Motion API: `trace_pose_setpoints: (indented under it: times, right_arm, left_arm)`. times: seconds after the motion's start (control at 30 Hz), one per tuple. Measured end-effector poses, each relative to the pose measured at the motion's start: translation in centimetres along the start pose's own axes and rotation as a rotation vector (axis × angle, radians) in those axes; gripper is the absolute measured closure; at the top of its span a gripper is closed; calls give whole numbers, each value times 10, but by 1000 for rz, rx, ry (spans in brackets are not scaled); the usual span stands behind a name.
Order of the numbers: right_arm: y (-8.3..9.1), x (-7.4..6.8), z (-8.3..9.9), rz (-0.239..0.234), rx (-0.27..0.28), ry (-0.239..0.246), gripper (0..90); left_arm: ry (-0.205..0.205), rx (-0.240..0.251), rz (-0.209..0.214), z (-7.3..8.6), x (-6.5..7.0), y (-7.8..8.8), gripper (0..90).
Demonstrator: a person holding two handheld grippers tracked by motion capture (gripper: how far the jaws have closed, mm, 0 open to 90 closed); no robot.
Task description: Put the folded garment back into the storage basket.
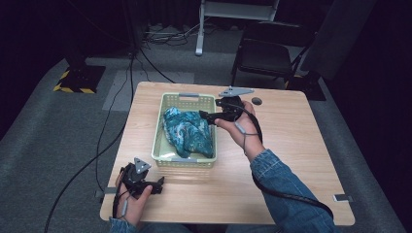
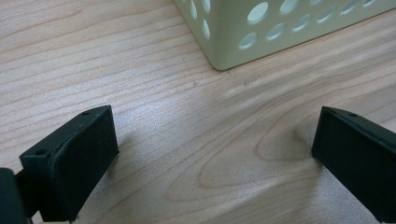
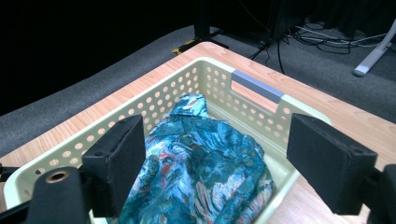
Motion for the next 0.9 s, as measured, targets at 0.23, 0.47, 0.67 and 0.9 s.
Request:
trace_pose_setpoints:
  times: [0.23, 0.47, 0.67, 0.9]
  right_arm:
    - [16, 6, 1, 5, 11, 6, 196]
    - [29, 11, 2, 6, 17, 8, 196]
    - [37, 14, 4, 5, 19, 18, 196]
    - [46, 17, 6, 3, 17, 28, 196]
  left_arm:
    - [0, 0, 0, 0, 0, 0, 2]
    - [0, -1, 0, 0, 0, 0, 2]
    - [-1, -1, 0, 0, 0, 0, 2]
    - [-1, -1, 0, 0, 0, 0, 2]
Point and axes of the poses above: each handheld gripper's, and its own axes: y roughly backward along the jaws, z roughly out of its underside, x roughly to its right, the point moved 3 cm from there along -y, roughly forward along the jaws, and after that the axes turned 2 degrees about z, right-handed, at the moved point
